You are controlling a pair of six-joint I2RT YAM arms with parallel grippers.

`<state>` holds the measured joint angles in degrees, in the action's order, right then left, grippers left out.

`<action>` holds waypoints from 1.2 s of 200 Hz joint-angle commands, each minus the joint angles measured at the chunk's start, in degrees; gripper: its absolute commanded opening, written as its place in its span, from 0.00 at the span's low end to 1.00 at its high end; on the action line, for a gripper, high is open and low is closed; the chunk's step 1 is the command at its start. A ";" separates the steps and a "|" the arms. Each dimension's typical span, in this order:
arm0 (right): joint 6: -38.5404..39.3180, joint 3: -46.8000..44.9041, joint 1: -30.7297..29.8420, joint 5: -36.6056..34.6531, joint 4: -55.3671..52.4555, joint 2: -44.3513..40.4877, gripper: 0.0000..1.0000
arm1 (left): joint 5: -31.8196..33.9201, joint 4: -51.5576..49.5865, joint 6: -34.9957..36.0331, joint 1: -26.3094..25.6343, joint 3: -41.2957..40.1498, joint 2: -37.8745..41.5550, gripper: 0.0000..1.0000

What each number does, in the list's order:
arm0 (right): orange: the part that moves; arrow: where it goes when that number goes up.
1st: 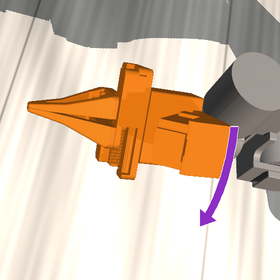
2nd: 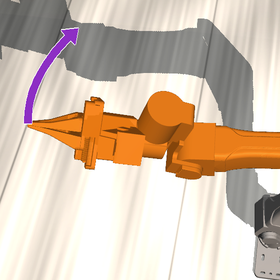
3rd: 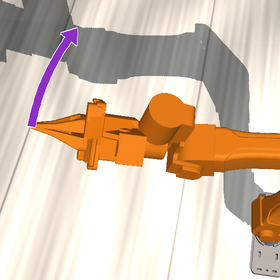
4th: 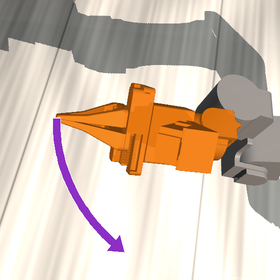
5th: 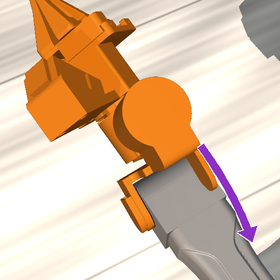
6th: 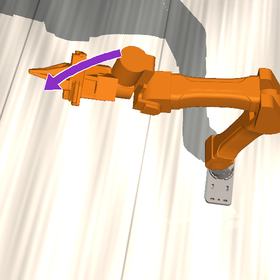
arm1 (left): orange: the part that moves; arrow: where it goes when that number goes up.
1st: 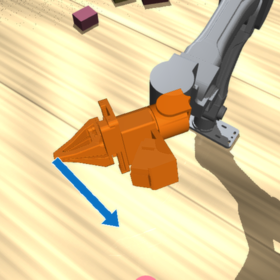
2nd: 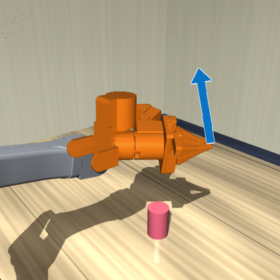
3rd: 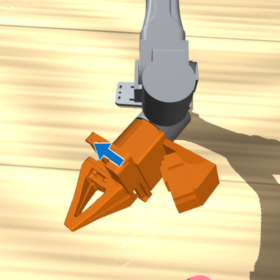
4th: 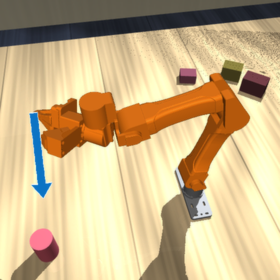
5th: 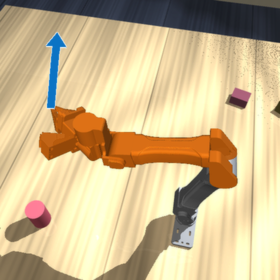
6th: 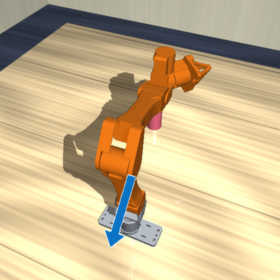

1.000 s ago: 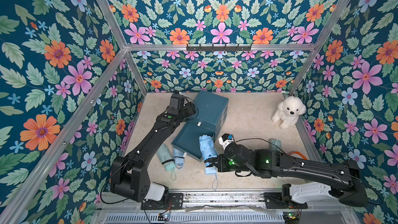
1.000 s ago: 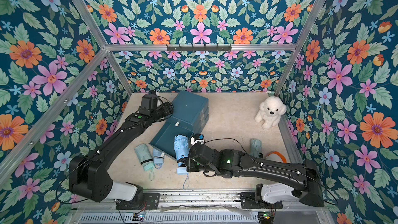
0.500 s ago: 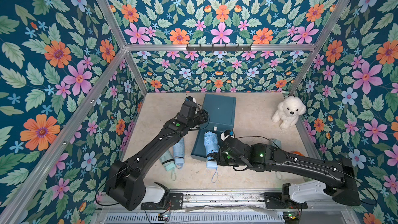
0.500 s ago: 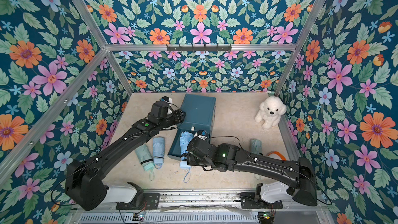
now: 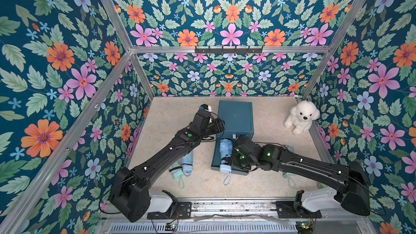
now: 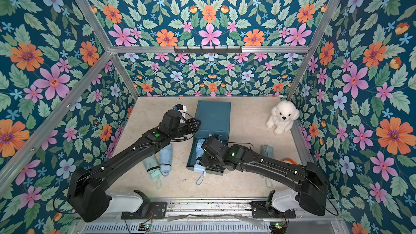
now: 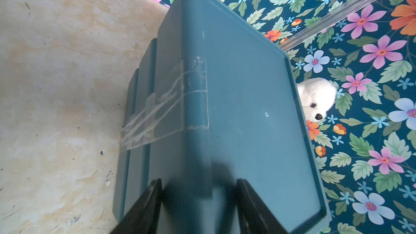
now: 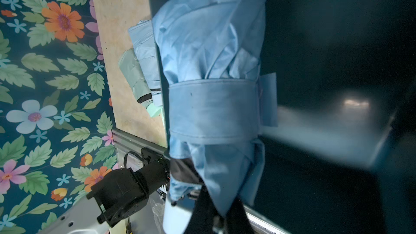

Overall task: Place the umbrella in the drawer by color
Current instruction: Place the umbrella in the drawer.

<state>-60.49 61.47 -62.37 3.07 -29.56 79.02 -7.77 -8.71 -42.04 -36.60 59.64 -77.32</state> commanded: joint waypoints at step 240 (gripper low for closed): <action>5.20 1.45 2.12 -15.50 5.38 8.56 0.38 | -3.59 -3.39 0.82 -0.31 -2.94 0.91 0.57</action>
<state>-55.86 63.05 -59.77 -9.10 -20.47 90.70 -8.01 -4.62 -41.93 -36.69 56.99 -76.55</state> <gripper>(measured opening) 0.374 0.565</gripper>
